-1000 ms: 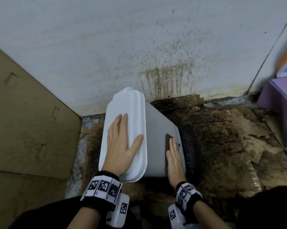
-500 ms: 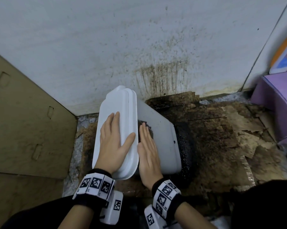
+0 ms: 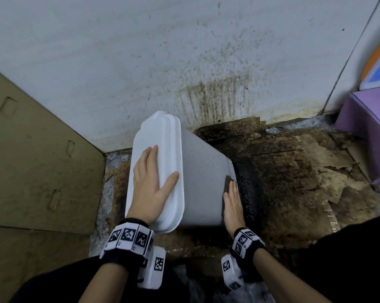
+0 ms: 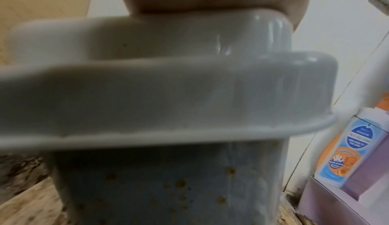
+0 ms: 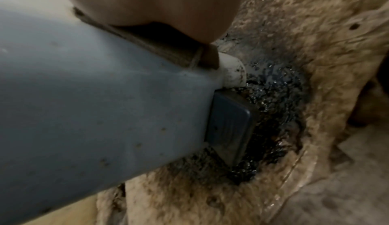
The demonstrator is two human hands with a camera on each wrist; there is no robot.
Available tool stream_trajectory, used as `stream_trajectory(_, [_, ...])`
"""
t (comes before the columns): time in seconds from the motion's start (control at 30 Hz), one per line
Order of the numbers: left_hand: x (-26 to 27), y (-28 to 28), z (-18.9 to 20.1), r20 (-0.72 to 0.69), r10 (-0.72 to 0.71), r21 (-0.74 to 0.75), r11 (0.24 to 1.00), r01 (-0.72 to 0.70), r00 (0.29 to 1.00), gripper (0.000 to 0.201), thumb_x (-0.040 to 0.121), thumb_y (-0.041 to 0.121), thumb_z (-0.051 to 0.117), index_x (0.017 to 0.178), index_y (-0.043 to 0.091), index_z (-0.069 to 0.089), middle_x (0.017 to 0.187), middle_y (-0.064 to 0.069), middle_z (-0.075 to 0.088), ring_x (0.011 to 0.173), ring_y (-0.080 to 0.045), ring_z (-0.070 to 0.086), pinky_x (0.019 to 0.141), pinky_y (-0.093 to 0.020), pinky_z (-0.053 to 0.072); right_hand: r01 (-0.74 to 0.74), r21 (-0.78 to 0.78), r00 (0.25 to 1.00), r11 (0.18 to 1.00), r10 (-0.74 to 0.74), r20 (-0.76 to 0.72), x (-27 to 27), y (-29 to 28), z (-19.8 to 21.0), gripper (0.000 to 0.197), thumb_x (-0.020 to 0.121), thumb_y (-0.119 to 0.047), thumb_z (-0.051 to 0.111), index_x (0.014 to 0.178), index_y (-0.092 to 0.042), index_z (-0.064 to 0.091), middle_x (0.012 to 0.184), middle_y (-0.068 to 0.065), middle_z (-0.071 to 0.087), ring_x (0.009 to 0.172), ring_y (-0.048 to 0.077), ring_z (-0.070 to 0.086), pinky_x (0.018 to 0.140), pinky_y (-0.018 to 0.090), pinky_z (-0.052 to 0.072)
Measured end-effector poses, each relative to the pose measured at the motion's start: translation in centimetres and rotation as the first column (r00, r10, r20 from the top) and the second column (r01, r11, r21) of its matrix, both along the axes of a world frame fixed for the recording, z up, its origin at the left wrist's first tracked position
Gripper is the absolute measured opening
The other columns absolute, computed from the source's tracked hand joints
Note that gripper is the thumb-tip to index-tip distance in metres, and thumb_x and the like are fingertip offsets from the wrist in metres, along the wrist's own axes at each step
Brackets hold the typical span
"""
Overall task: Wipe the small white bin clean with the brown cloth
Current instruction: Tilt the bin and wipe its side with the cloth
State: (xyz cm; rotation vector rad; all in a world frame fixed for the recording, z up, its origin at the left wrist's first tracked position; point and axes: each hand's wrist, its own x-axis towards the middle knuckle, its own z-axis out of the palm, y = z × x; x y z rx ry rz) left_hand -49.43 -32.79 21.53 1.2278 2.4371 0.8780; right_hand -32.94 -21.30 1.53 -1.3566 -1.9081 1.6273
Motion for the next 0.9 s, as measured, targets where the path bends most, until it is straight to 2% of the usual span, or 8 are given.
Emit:
stream_trajectory(0.17, [-0.1,-0.2,-0.1,-0.008,0.003,0.0,1.0,-0.003,1.0,0.09,0.085,0.069,0.036,0.16,0.025,0.01,0.165,0.009,0.007,0.15,-0.006,0.001,0.118,-0.028,0.003,0.049,0.059,0.997,0.997,-0.046,-0.057,-2.3,-2.1,4.7,0.056,0.104,-0.033,0.017,0.158,-0.023,0.006,0.168,-0.007,0.001,0.15,-0.002,-0.002,0.125,0.026,-0.003])
stream_trajectory(0.27, [-0.3,-0.1,-0.4,-0.033,0.005,0.001,1.0,-0.005,0.999,0.09,0.086,0.068,0.035,0.16,0.022,0.012,0.165,0.006,0.009,0.151,-0.009,0.003,0.121,-0.031,0.005,-0.033,0.221,0.977,0.975,0.078,-0.196,-4.4,-4.5,9.9,0.058,0.098,-0.043,0.01,0.155,-0.031,0.005,0.164,-0.018,0.001,0.15,-0.007,-0.005,0.123,0.021,-0.003])
stream_trajectory(0.33, [-0.3,-0.1,-0.5,-0.035,0.005,0.004,1.0,-0.004,0.999,0.09,0.086,0.068,0.035,0.16,0.022,0.011,0.165,0.006,0.009,0.151,-0.009,0.003,0.122,-0.034,0.006,-0.07,0.322,0.952,0.944,0.16,-0.262,-5.1,-6.1,12.0,0.057,0.1,-0.044,0.008,0.156,-0.032,0.005,0.165,-0.018,0.002,0.151,-0.006,-0.003,0.122,0.017,-0.002])
stream_trajectory(0.53, [-0.5,-0.4,-0.5,-0.023,0.008,0.014,1.0,-0.008,1.0,0.087,0.087,0.067,0.037,0.159,0.024,0.012,0.165,0.007,0.01,0.151,-0.007,0.002,0.119,-0.028,0.004,-0.12,0.451,0.924,0.884,0.266,-0.275,-3.3,-4.8,10.2,0.055,0.105,-0.033,0.018,0.16,-0.028,0.012,0.168,-0.014,0.01,0.154,0.005,0.009,0.124,0.025,0.007])
stream_trajectory(0.67, [-0.5,-0.5,-0.3,0.007,0.016,0.022,1.0,-0.016,1.0,0.087,0.086,0.066,0.04,0.159,0.026,0.012,0.164,0.009,0.01,0.149,-0.005,0.003,0.118,-0.028,0.005,-0.059,0.337,0.973,0.94,0.13,-0.191,-1.5,-2.5,4.0,0.056,0.104,-0.036,0.017,0.16,-0.026,0.012,0.167,-0.015,0.005,0.154,0.004,0.003,0.125,0.025,0.003])
stream_trajectory(0.77, [-0.4,-0.3,-0.1,0.02,0.008,0.019,1.0,-0.009,1.0,0.087,0.086,0.067,0.041,0.159,0.028,0.012,0.163,0.012,0.009,0.149,-0.004,0.003,0.118,-0.03,0.006,0.028,0.064,0.997,0.998,-0.023,-0.075,0.1,-0.4,-0.1,0.052,0.105,-0.028,0.017,0.156,-0.026,0.006,0.163,-0.016,-0.004,0.155,0.008,0.0,0.127,0.032,0.0])
stream_trajectory(0.83, [-0.4,-0.2,-0.1,0.021,0.003,0.023,1.0,-0.004,1.0,0.087,0.086,0.067,0.042,0.158,0.029,0.012,0.163,0.013,0.009,0.149,-0.004,0.003,0.118,-0.03,0.006,0.062,-0.054,0.997,0.997,-0.064,-0.033,0.4,0.4,-1.0,0.05,0.109,-0.018,0.02,0.157,-0.022,0.005,0.166,-0.009,-0.003,0.155,0.009,-0.001,0.126,0.03,-0.001])
stream_trajectory(0.9, [-0.5,-0.1,-0.2,0.012,0.007,0.02,1.0,-0.007,1.0,0.088,0.086,0.068,0.041,0.158,0.028,0.012,0.163,0.012,0.009,0.149,-0.005,0.004,0.118,-0.03,0.006,0.082,-0.076,0.997,0.994,-0.083,-0.001,0.0,0.5,-0.9,0.052,0.109,-0.016,0.021,0.159,-0.017,0.005,0.168,-0.004,-0.001,0.154,0.008,0.0,0.125,0.027,-0.003])
